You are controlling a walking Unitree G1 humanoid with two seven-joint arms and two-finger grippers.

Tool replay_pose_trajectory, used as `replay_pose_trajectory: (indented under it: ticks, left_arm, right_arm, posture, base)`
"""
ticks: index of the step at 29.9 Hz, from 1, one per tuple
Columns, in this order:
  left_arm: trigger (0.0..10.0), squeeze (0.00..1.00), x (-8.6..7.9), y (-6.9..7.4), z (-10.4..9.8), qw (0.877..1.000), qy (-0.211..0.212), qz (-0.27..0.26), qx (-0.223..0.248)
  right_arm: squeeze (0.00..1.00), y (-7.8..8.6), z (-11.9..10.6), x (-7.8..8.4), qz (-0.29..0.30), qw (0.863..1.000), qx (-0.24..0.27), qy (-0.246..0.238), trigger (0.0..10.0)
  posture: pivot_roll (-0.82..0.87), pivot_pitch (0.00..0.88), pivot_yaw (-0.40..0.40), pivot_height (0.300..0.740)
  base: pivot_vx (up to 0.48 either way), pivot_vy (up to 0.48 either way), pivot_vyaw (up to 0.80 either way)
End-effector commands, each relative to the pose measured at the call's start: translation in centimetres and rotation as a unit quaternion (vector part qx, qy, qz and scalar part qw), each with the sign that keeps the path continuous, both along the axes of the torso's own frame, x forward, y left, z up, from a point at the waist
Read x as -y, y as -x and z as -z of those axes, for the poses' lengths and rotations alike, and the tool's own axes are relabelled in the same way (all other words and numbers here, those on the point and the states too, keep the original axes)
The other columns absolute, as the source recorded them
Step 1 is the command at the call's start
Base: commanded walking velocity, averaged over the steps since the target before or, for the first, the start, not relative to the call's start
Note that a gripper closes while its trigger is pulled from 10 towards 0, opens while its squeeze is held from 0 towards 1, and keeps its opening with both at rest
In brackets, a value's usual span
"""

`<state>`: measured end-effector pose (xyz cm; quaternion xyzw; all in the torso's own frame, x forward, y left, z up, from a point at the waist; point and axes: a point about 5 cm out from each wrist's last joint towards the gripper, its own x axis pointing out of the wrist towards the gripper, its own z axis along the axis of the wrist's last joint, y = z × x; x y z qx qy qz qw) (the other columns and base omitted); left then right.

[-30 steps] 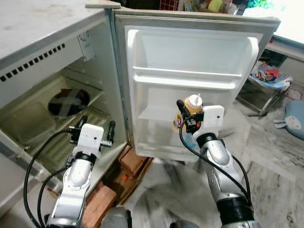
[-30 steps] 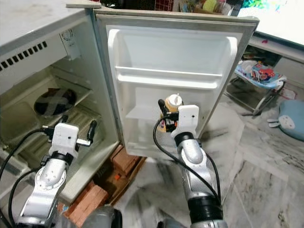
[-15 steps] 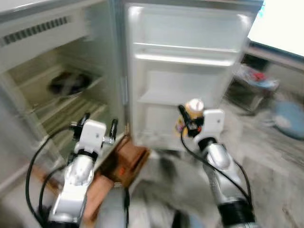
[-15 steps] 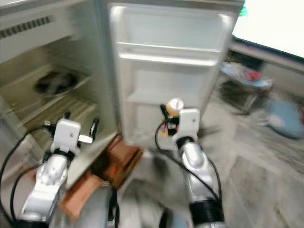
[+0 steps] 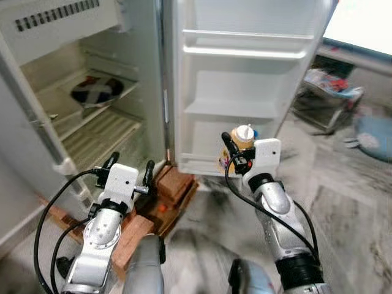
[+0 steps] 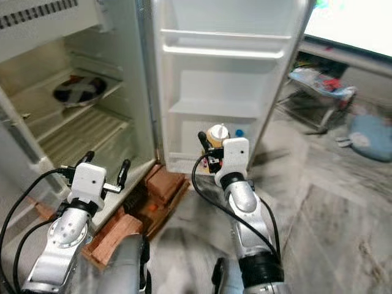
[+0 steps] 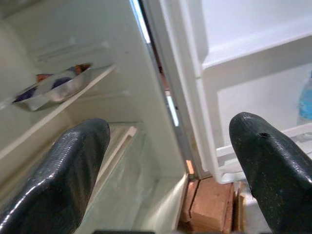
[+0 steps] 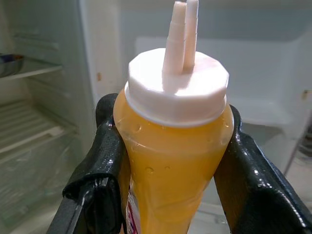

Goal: Restocking fridge

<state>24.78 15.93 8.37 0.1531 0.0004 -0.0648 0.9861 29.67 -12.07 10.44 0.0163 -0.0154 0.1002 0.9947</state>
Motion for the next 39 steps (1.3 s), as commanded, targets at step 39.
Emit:
replay_pose_trajectory:
  ticks: [39]
  left_arm:
    - [10.0, 0.0, 1.2, -0.9, -0.6, 0.999, 0.006, 0.027, 0.016]
  right_arm:
    - [0.0, -1.4, -0.6, -2.1, -0.02, 0.999, 0.027, 0.018, 10.0]
  posture:
    - [0.12, 0.0, -0.057, 0.651]
  base:
    - [0.308, 0.0, 0.0]
